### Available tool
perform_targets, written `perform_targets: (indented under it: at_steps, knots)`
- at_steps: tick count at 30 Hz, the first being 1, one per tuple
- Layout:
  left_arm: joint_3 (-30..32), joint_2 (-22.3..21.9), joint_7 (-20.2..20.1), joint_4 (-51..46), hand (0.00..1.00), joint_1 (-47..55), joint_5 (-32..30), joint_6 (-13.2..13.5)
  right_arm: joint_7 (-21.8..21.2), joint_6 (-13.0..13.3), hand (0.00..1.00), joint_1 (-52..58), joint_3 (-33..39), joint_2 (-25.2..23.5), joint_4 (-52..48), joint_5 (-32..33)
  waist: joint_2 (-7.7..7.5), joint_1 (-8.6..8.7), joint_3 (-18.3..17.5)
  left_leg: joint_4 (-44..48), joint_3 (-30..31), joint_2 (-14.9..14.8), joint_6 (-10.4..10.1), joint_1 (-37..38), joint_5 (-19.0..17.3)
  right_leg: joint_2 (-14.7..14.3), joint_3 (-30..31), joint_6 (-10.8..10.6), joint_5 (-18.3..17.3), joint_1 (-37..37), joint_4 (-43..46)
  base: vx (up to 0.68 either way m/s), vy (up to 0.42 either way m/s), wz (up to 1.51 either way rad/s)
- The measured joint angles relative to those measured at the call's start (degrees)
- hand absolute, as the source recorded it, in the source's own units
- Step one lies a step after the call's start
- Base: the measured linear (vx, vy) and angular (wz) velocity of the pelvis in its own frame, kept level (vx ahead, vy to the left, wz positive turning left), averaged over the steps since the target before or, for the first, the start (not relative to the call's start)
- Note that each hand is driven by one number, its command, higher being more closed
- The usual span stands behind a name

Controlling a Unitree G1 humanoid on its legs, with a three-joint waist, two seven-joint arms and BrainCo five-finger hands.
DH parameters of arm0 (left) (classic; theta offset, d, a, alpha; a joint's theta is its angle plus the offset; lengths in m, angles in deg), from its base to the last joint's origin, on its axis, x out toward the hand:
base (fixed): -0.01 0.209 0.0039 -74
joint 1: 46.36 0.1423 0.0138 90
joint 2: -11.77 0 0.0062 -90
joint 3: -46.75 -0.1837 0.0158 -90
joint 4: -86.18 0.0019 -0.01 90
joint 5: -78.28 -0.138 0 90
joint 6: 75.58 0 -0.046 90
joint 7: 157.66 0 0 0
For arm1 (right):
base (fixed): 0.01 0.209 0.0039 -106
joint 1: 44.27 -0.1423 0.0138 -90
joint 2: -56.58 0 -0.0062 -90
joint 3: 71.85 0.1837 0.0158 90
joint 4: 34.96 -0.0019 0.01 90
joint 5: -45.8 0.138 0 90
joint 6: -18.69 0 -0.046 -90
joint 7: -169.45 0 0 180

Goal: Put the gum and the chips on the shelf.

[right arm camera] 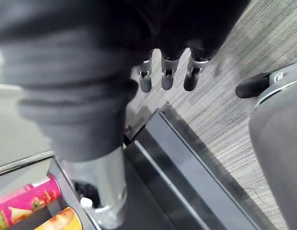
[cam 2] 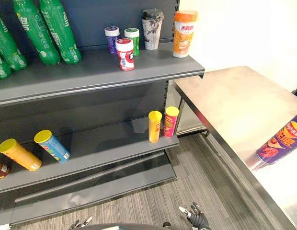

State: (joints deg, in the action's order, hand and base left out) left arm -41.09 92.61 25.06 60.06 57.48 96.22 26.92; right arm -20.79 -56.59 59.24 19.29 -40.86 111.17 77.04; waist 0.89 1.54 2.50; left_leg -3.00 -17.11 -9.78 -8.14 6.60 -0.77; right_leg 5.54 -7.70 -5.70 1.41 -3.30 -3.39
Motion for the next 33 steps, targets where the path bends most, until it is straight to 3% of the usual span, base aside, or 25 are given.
perform_targets:
  at_steps: [6,10,14,16,17,18,19,20,22,23,24,25,28,33]
  knots:
    - [0.02,-0.4,-0.95,1.08,0.0,-0.21,2.33,0.5,2.67,1.03,0.0,0.07,5.6,-0.98,4.82,-2.13,0.03,-0.03,0.39,0.33,0.44,0.71,0.58,0.34,-0.59,0.82,-0.34,-0.58,-1.65,0.29,2.27,-0.02,0.012,0.06]
    - [0.26,-0.28,-1.31,1.64,0.0,-1.33,3.5,1.24,3.81,2.31,0.0,0.37,10.06,-1.95,5.7,-1.83,-0.51,0.14,2.14,8.5,0.22,0.46,1.34,-2.48,-5.34,2.13,1.32,-1.22,-5.68,3.78,10.29,0.01,0.045,-0.11]
    - [0.64,0.17,-1.66,2.19,0.0,-2.77,3.9,0.91,4.27,2.56,0.0,0.13,13.48,-4.12,5.31,-1.03,-1.22,0.18,4.3,14.35,-3.0,0.04,1.96,-3.57,-8.66,2.69,4.97,-2.8,-5.24,5.36,11.59,0.02,0.079,-0.47]
    - [2.14,0.21,-2.42,2.11,0.0,-2.78,4.43,0.67,4.66,3.11,0.0,0.54,16.53,-5.86,4.78,-0.98,-1.78,0.32,4.91,18.08,-7.49,-0.97,2.78,-4.21,-11.64,2.82,7.39,-3.84,-4.83,6.54,10.25,0.01,0.134,-0.83]
    - [2.48,0.16,-2.6,2.03,0.0,-2.7,4.43,0.68,4.67,3.12,0.0,0.78,17.11,-6.27,4.15,-0.96,-1.95,0.15,4.89,18.57,-9.09,-1.04,3.39,-4.35,-12.0,3.63,6.03,-3.73,-4.97,6.89,9.45,-0.01,0.18,-1.12]
    - [2.84,0.03,-2.75,1.75,0.0,-2.78,4.45,0.68,4.64,3.34,0.0,0.57,17.6,-7.03,2.57,-0.96,-1.58,0.06,5.27,18.06,-12.99,-1.66,4.04,-4.47,-12.19,5.79,0.3,-2.98,-6.5,7.83,8.63,-0.01,0.201,-1.5]
    - [2.94,-0.28,-2.34,0.69,0.0,-2.78,4.54,0.71,4.42,3.32,0.0,-1.4,17.37,-7.25,2.96,-1.06,-0.49,-0.09,6.12,18.21,-17.36,-3.76,4.29,-4.28,-12.33,7.15,-7.12,0.26,-7.07,10.44,13.73,-0.01,0.186,-1.58]
    - [3.16,-0.13,-1.88,0.18,0.0,-2.73,4.58,0.68,4.2,3.28,0.0,-2.27,16.91,-7.4,3.02,-1.06,-0.4,-0.06,6.61,18.18,-19.1,-4.78,4.28,-4.03,-12.33,7.67,-10.32,1.26,-7.7,11.65,17.4,0.05,0.128,-1.54]
    - [3.47,0.88,-0.71,-0.69,0.0,-3.58,6.2,0.56,3.52,3.5,0.0,-2.8,16.36,-7.55,3.25,-1.07,-1.8,-0.19,7.27,17.65,-24.9,-6.58,4.03,-1.67,-12.15,9.23,-18.3,3.59,-8.18,10.7,26.72,0.12,0.081,-1.31]
    - [3.72,1.07,-0.58,-0.78,0.0,-3.77,6.33,0.51,3.52,3.9,0.0,-2.75,16.3,-7.56,3.3,-1.07,-2.45,-0.1,7.16,17.7,-26.03,-6.51,4.03,-1.23,-12.15,9.6,-18.99,5.16,-6.12,9.64,26.64,0.13,-0.007,-1.22]
    - [4.26,1.55,-0.51,-0.99,0.0,-4.66,6.69,0.1,3.5,4.79,0.0,-2.9,16.28,-7.6,3.34,-1.05,-3.6,-0.22,7.28,18.24,-28.16,-5.98,4.03,-0.76,-12.15,9.54,-19.16,5.13,-2.49,8.12,23.86,0.07,-0.091,-1.23]
    - [5.02,1.11,-0.5,-1.02,0.0,-5.69,6.67,-0.48,3.48,5.07,0.0,-3.83,15.95,-7.11,3.37,-1.03,-3.15,-0.14,7.62,17.86,-29.75,-6.34,3.81,-0.46,-11.79,8.05,-20.43,5.0,-1.57,7.88,20.18,0.04,-0.105,-1.22]
    - [4.9,-0.05,-0.45,-1.11,0.0,-7.14,6.65,-0.61,3.5,5.51,0.0,-3.87,14.36,-6.87,4.33,-0.99,-2.31,0.29,7.85,17.0,-32.58,-6.53,3.56,-0.19,-10.38,6.29,-20.74,4.95,-0.62,7.62,14.05,-0.03,-0.1,-0.81]
    - [4.43,-1.27,-0.28,-0.64,0.0,-7.3,6.53,-0.64,3.4,5.51,0.0,-4.01,11.81,-6.96,5.59,-1.01,-2.0,0.12,7.95,14.36,-34.07,-6.62,0.43,2.62,-8.4,2.37,-20.09,3.23,0.49,4.57,6.37,-0.07,-0.131,-0.39]
